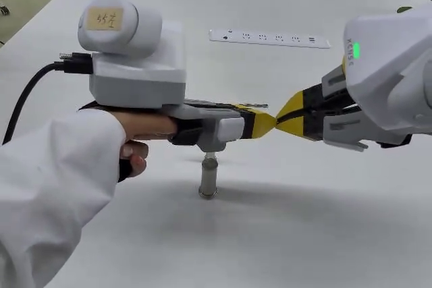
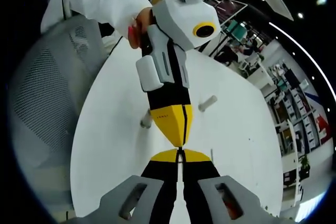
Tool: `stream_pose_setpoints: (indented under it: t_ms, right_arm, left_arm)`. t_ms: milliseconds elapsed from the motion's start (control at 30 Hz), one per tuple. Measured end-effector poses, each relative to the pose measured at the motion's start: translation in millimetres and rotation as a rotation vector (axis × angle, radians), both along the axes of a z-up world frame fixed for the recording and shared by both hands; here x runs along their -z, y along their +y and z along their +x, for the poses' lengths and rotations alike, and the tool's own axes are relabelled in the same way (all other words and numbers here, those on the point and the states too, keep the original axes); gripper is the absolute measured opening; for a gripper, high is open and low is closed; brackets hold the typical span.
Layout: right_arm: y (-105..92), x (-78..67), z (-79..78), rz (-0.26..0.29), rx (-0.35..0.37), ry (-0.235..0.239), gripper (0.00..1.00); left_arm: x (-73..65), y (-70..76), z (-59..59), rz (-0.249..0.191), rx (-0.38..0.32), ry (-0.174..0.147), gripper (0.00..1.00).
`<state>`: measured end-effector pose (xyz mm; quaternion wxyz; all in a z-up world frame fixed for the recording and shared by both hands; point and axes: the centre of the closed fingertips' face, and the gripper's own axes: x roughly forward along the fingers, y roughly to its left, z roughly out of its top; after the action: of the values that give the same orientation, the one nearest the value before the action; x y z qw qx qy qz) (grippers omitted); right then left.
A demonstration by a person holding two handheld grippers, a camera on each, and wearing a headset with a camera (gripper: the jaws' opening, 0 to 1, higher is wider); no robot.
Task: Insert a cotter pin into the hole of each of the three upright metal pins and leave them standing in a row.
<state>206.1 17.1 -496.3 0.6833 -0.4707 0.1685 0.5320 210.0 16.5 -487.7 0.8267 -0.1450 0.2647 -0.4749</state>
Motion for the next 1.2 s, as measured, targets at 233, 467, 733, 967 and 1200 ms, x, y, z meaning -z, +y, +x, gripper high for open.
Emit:
stream_pose_setpoints:
  t_ms: [233, 467, 733, 967, 1200]
  right_arm:
    - [1.0, -0.1, -0.6, -0.001, -0.01, -0.004, 0.0]
    - [3.3, -1.6, -0.5, 0.006, -0.024, -0.016, 0.0]
    - [4.7, -0.2, -2.7, 0.023, -0.031, -0.002, 0.0]
    - [-2.9, 3.6, 2.7, 0.048, 0.01, 0.04, 0.16]
    - [-7.5, 9.5, -6.4, 0.138, 0.061, 0.224, 0.2]
  left_arm:
    - [-0.2, 0.6, -2.8, -0.004, 0.009, 0.016, 0.0]
    - [-2.0, 2.7, -3.3, -0.003, -0.001, 0.023, 0.0]
    - [-0.1, 5.9, -5.4, 0.007, 0.005, 0.021, 0.0]
    - [0.4, 9.0, -6.0, 0.037, 0.032, -0.04, 0.0]
    - [-5.9, 9.0, -13.8, 0.08, 0.111, -0.189, 0.0]
